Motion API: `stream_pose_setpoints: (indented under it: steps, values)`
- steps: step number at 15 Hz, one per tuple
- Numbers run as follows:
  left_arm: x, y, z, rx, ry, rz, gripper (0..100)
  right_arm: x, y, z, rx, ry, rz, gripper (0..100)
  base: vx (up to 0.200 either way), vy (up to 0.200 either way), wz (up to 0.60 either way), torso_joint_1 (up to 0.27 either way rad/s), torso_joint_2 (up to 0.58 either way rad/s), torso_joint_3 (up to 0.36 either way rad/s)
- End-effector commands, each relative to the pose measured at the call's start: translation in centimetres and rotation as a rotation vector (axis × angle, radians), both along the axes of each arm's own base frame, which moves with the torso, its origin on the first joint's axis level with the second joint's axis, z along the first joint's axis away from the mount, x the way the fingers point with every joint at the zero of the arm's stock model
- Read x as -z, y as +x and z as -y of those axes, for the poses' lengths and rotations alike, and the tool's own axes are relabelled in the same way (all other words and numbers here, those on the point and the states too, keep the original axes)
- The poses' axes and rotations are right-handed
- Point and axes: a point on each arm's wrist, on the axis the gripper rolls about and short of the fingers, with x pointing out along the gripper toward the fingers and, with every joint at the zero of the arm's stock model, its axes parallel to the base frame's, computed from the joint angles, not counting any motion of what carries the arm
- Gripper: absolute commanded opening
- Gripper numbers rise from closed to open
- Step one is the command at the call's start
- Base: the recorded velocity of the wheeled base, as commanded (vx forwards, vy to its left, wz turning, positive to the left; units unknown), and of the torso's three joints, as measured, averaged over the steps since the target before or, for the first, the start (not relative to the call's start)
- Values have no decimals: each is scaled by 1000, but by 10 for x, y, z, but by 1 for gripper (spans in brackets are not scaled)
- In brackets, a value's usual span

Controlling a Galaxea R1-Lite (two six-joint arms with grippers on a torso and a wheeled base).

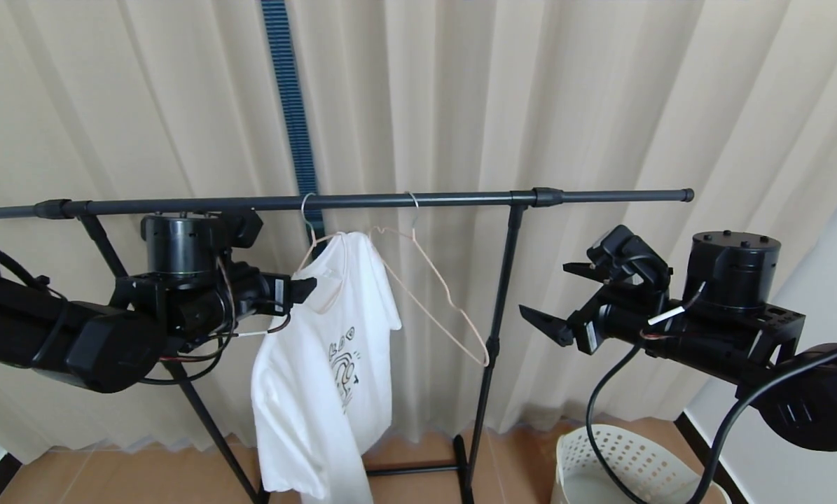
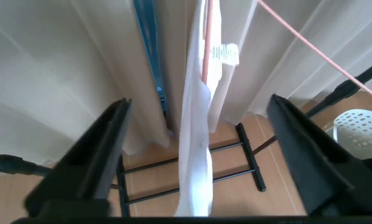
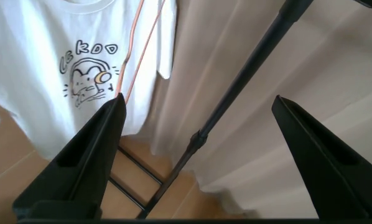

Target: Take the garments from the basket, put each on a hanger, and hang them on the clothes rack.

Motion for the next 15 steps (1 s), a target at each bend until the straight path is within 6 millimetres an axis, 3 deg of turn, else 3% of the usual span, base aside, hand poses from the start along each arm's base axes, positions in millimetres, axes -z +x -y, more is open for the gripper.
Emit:
stream_pose_setpoints:
  steps: [1,3,5,7,9,11,15]
  values:
    - [-28,-28,-5,5,-13,66,100,-15,-7,2,2,33,35,100,0,0,0,0,0,0]
    - [-44,-53,-10,10,-17,86,100,-33,-21,2,6,98,57,100,0,0,0,0,0,0]
    - [-65,-113,-24,11,-25,119,100,-66,-68,20,58,173,111,100,0,0,0,0,0,0]
    - [-65,-158,-31,34,-29,129,100,-89,-112,41,89,199,141,100,0,0,0,0,0,0]
    - [-53,-205,-37,82,-24,161,100,-98,-167,62,106,250,128,100,0,0,0,0,0,0]
    - [-41,-236,-47,93,5,196,100,-89,-204,76,145,236,101,100,0,0,0,0,0,0]
    - [-8,-285,-62,98,13,190,100,-33,-255,97,256,195,64,100,0,0,0,0,0,0]
